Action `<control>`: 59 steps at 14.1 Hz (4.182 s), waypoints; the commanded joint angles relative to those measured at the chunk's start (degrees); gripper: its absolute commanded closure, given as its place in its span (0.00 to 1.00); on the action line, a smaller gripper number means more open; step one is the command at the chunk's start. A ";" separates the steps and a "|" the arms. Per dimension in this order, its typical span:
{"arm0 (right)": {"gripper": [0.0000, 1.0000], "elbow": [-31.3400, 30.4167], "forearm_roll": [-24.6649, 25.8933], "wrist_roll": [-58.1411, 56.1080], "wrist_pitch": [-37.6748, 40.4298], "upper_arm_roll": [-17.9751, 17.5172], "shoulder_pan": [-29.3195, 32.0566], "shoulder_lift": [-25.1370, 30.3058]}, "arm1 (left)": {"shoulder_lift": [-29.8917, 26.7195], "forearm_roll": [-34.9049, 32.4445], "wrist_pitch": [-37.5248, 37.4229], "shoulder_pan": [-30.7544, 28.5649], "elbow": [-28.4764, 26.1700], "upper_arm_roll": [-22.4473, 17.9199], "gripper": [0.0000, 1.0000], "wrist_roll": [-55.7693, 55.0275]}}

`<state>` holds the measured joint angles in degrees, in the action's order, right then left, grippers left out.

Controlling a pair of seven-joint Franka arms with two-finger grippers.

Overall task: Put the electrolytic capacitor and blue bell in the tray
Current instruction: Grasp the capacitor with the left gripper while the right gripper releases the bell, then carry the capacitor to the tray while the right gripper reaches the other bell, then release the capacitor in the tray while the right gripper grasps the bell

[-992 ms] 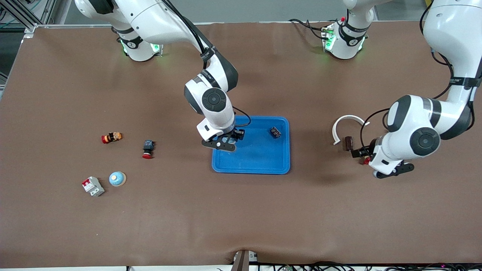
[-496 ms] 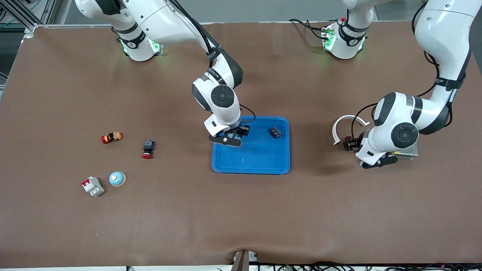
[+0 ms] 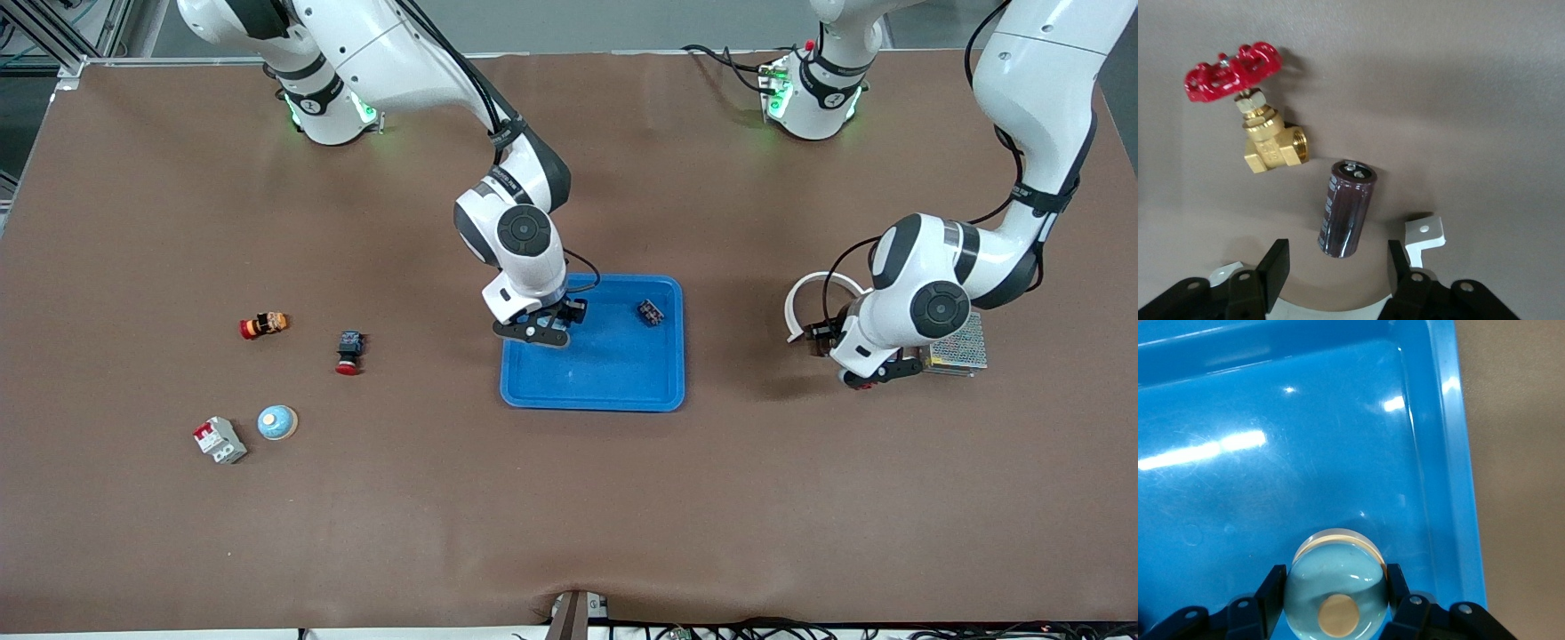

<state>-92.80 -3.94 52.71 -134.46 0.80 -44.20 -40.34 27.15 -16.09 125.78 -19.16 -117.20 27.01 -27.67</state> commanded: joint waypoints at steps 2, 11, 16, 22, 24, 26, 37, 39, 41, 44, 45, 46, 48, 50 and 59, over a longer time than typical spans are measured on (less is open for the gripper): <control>0.51 -0.19 2.52 3.18 -1.50 0.78 -1.59 -0.53 | 0.71 -1.05 2.27 -0.71 -1.19 0.23 0.37 0.68; 0.23 -0.19 3.68 4.33 -1.77 0.78 -1.68 -1.06 | 3.17 -3.60 4.29 -1.06 -0.75 -0.03 0.48 0.77; 0.00 0.25 3.68 4.24 -1.68 0.69 -1.59 -0.97 | 3.00 -3.60 4.29 -1.06 -0.66 -0.03 0.97 0.60; 0.00 2.36 3.41 -1.89 5.85 0.69 2.61 3.06 | -1.22 -2.72 -0.08 -0.62 2.49 1.72 1.00 -1.07; 0.00 3.85 3.07 -7.77 11.73 0.61 5.86 5.96 | -1.22 -1.41 -3.86 -0.53 5.82 4.09 1.00 -2.64; 0.00 6.39 2.80 -13.40 17.27 0.61 9.12 7.81 | -0.70 -1.05 -5.98 -0.09 9.25 6.81 1.00 -7.02; 0.00 16.86 4.47 -44.77 27.94 0.78 27.13 7.73 | 10.37 3.87 -6.87 13.43 25.51 8.41 1.00 -40.08; 0.00 16.95 4.64 -50.14 26.28 0.78 30.21 7.38 | 12.48 3.87 -6.61 16.51 27.10 8.14 1.00 -43.95; 0.00 16.69 5.08 -55.24 23.03 0.78 32.76 6.42 | 14.59 3.87 -6.34 18.53 29.38 7.97 1.00 -46.33; 0.00 16.34 5.00 -62.01 19.50 0.78 35.93 5.10 | 17.67 3.87 -5.12 20.47 31.24 7.97 1.00 -48.18; 0.00 16.34 5.08 -63.94 19.41 0.78 36.46 4.75 | 18.72 3.87 -4.15 21.00 31.33 7.97 1.00 -48.70; 0.00 16.34 5.17 -65.10 19.24 0.78 36.81 4.13 | 19.52 3.87 -3.27 21.26 31.33 7.88 1.00 -48.80; 0.00 15.90 5.00 -66.94 17.84 0.69 38.48 3.43 | 21.19 3.87 -1.43 21.53 31.33 7.88 1.00 -48.97; 0.00 13.89 4.91 -69.58 16.43 0.69 38.93 3.42 | 22.51 3.78 0.33 22.14 31.33 7.88 1.00 -49.50; 0.00 7.82 4.21 -79.51 9.75 0.61 43.05 2.81 | 23.74 3.87 1.83 26.63 31.42 2.69 0.00 -49.15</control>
<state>-83.17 0.06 -24.38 -122.83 2.65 -2.79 -37.81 50.44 -12.88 127.57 6.55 -87.33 30.54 -76.43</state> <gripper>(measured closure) 0.000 0.533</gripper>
